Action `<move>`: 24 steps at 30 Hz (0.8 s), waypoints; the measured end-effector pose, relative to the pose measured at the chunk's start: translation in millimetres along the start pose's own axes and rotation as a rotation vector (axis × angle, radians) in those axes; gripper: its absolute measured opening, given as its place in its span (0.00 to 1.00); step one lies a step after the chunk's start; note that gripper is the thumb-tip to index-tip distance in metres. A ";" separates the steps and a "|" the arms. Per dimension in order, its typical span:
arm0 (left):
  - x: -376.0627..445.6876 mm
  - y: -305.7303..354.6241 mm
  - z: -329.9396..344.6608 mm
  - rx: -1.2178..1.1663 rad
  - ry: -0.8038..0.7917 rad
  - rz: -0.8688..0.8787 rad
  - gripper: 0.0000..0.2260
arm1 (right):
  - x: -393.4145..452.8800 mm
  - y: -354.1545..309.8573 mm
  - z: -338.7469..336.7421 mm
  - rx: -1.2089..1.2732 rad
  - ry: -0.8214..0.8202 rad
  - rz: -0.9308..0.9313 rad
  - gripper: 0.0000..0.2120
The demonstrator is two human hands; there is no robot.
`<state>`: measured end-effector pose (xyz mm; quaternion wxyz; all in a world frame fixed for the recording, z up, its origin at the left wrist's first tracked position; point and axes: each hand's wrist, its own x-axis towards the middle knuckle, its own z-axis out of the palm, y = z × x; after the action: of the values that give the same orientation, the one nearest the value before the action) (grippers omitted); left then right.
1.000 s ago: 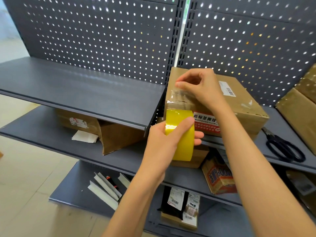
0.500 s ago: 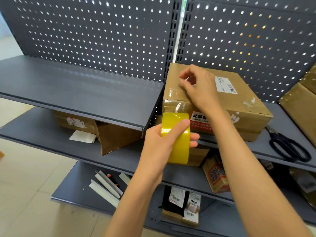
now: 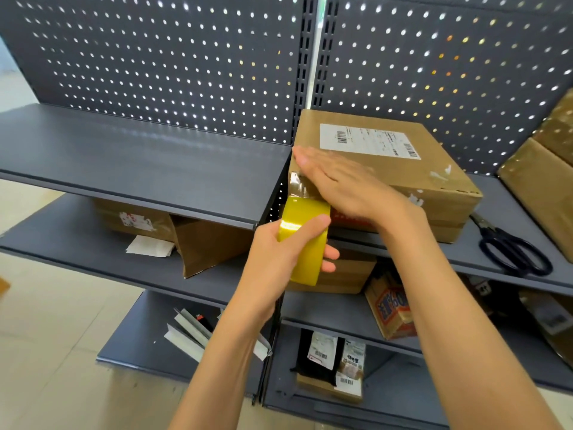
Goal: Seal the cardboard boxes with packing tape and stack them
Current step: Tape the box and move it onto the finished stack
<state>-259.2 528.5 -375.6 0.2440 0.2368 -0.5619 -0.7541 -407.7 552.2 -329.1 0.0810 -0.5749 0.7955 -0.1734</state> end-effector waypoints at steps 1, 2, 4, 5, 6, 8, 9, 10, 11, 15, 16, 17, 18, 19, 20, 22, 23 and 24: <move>-0.3 -0.9 -0.9 0.007 0.002 -0.002 0.08 | 0.0 0.4 -0.9 -0.003 -0.014 0.009 0.24; -0.9 -2.0 -0.8 0.007 0.004 -0.002 0.09 | 0.3 1.1 -0.5 -0.003 -0.015 0.013 0.24; -2.6 -4.7 0.5 0.013 0.013 -0.003 0.10 | -0.2 0.8 1.9 -0.009 0.000 0.014 0.24; -3.5 -5.7 1.1 0.016 0.020 0.000 0.10 | -0.9 -0.4 2.7 -0.021 0.004 0.017 0.24; -3.7 -6.4 1.1 0.019 0.026 0.001 0.10 | -1.0 -1.1 3.2 -0.030 0.007 0.021 0.24; -5.1 -8.6 0.0 0.024 0.039 -0.019 0.10 | -1.2 -2.6 3.0 -0.043 0.004 0.038 0.24; -6.6 -10.2 -0.4 0.022 0.047 -0.036 0.10 | -1.2 -3.3 2.8 -0.049 0.003 0.045 0.24; -8.3 -12.1 -0.4 0.016 0.053 -0.047 0.10 | -1.8 -3.7 2.9 -0.055 0.006 0.048 0.24; -9.2 -14.2 0.3 0.014 0.058 -0.047 0.09 | -2.3 -4.6 2.8 -0.062 0.012 0.047 0.24; -8.3 -19.5 4.4 0.010 0.081 -0.024 0.08 | -2.3 -5.2 5.5 -0.065 0.036 0.057 0.23; -7.6 -19.4 4.2 0.015 0.082 -0.022 0.08 | -2.8 -6.5 5.3 -0.031 0.039 0.066 0.23; -7.1 -19.4 3.5 0.019 0.082 -0.019 0.07 | -2.6 -7.3 5.1 0.013 0.039 0.088 0.22; -6.6 -19.4 2.5 0.022 0.079 -0.016 0.07 | -3.7 -9.6 3.2 0.065 0.051 0.108 0.20; -6.4 -19.8 1.6 0.027 0.074 -0.013 0.07 | -3.3 -9.5 2.7 0.128 0.069 0.129 0.20; -6.6 -20.2 1.4 0.034 0.069 -0.011 0.07 | -3.5 -7.9 2.3 0.194 0.097 0.139 0.21; -6.6 -21.5 2.5 0.054 0.057 -0.005 0.07 | -4.9 -3.8 1.8 0.300 0.196 0.105 0.23; -6.8 -22.7 3.2 0.064 0.054 -0.005 0.06 | -7.9 -2.3 1.3 0.355 0.272 0.074 0.23; -6.9 -24.1 3.8 0.067 0.054 -0.006 0.06 | -11.7 0.6 1.3 0.403 0.358 0.050 0.22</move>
<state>-258.8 541.6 -397.3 0.2486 0.2668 -0.5795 -0.7288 -403.9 563.2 -331.3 0.0562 -0.4874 0.7607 -0.4249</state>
